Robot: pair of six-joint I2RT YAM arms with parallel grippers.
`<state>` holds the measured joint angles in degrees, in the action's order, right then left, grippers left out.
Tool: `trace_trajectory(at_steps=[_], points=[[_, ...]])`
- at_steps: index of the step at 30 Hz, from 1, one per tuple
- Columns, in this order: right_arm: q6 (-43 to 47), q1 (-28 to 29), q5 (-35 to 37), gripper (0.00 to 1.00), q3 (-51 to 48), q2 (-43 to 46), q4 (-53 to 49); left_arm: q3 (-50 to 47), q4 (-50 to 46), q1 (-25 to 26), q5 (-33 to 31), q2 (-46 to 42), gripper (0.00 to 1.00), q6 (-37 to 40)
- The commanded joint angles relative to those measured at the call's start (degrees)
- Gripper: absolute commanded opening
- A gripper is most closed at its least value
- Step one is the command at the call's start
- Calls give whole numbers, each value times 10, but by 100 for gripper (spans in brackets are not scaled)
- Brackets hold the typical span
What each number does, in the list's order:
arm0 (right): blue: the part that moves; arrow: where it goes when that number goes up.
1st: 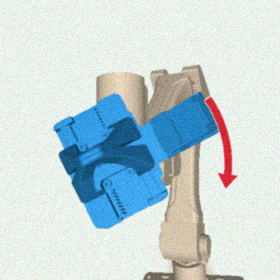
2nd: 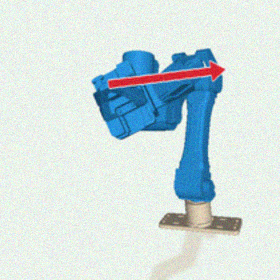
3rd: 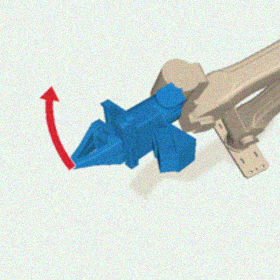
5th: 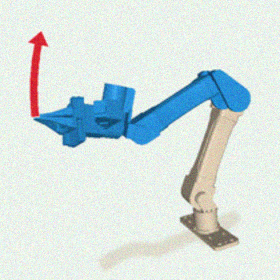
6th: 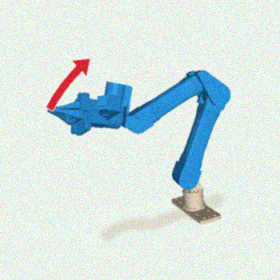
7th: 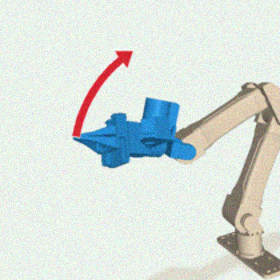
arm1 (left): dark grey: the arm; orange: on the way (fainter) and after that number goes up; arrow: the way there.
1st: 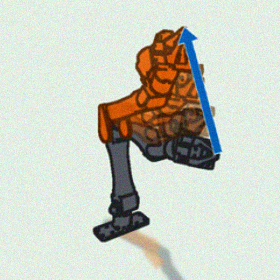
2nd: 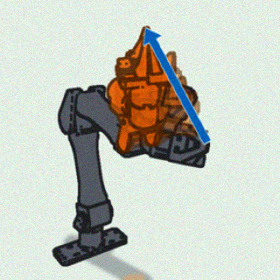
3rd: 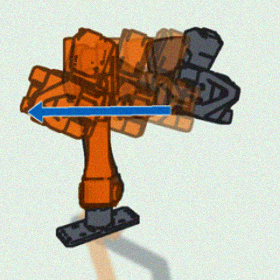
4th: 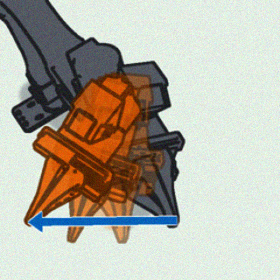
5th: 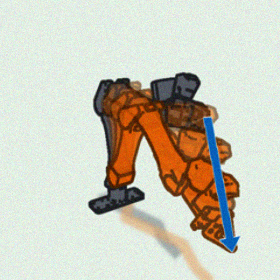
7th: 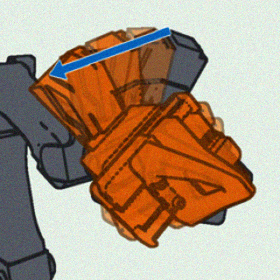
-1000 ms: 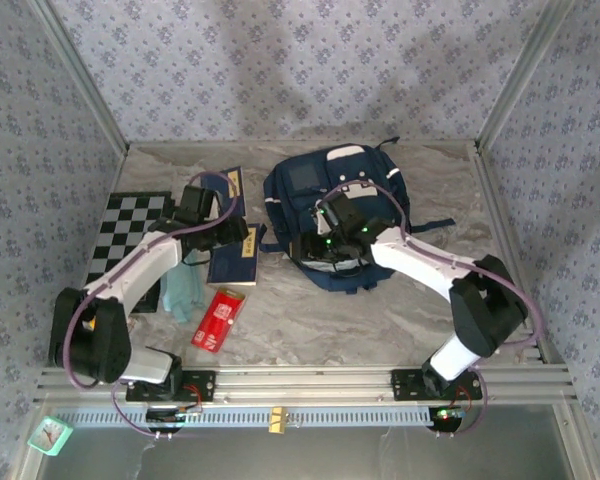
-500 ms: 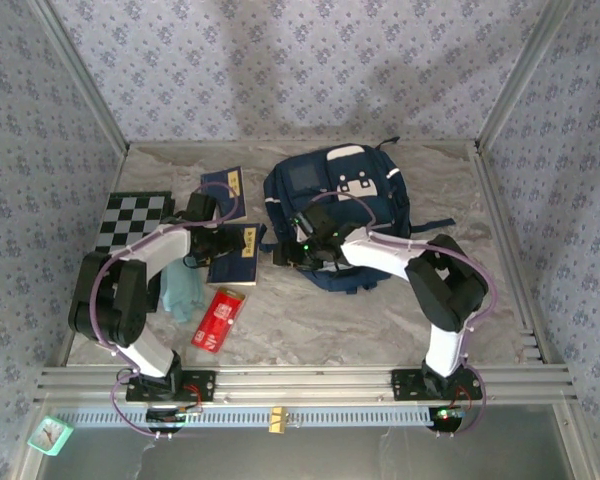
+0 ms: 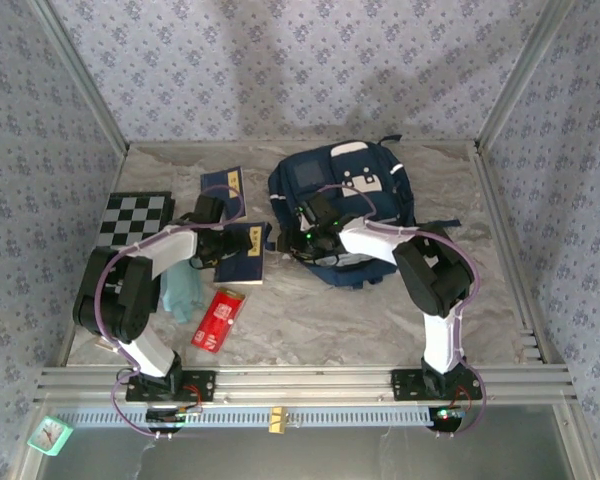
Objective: Pack the student bag
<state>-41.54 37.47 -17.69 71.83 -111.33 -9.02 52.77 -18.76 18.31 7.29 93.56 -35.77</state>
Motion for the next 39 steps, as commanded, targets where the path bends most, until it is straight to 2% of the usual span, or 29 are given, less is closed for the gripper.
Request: trace_trajectory(at_steps=[1,7,12,19,30,34,39], points=[[28,-37,44,54,12,-5,-33,-11,2,21,35,-5,86,-36],[49,-26,35,52,21,29,-80,-26,-26,19,-27,-68,85,-35],[40,27,28,48,37,33,-109,-35,-31,-8,-18,-71,79,-15],[-6,64,-12,40,62,-25,-65,-46,3,-21,25,-51,69,-1],[-29,71,-29,47,98,-86,-45,-59,25,-24,36,-29,61,-4],[-34,71,-39,48,108,-105,-45,-74,50,-22,59,-25,59,-18],[-35,77,-51,49,126,-109,-43,-76,44,-22,49,-28,57,-19]])
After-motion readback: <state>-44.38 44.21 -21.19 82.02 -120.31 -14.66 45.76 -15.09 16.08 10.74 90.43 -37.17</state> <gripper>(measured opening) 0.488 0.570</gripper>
